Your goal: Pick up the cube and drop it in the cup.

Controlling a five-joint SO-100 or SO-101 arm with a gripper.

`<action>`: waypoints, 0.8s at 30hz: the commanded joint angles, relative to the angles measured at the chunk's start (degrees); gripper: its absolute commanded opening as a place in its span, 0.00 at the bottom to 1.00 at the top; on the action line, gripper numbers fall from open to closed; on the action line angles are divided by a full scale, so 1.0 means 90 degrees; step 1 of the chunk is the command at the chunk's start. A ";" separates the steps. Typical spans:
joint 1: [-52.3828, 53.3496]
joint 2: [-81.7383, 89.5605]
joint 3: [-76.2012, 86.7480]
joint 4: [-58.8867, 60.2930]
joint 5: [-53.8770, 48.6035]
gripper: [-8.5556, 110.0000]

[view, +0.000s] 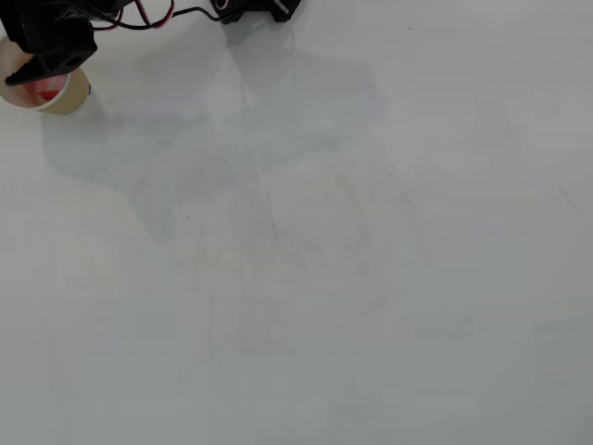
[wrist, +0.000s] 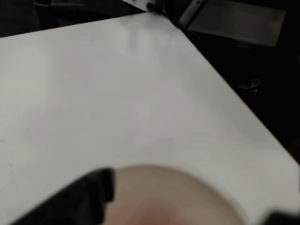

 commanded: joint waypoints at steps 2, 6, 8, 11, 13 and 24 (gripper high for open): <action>-0.0010 0.0264 -0.0654 0.0000 0.0020 0.36; -0.0010 0.0273 -0.0645 0.0000 0.0020 0.36; -0.0010 0.0283 -0.0645 0.0000 0.0020 0.35; -0.0010 0.0303 -0.0645 0.0000 0.0020 0.29; 0.0010 0.0322 -0.0645 -0.0039 0.0020 0.21; -0.0107 0.0400 -0.0684 0.0205 0.0049 0.07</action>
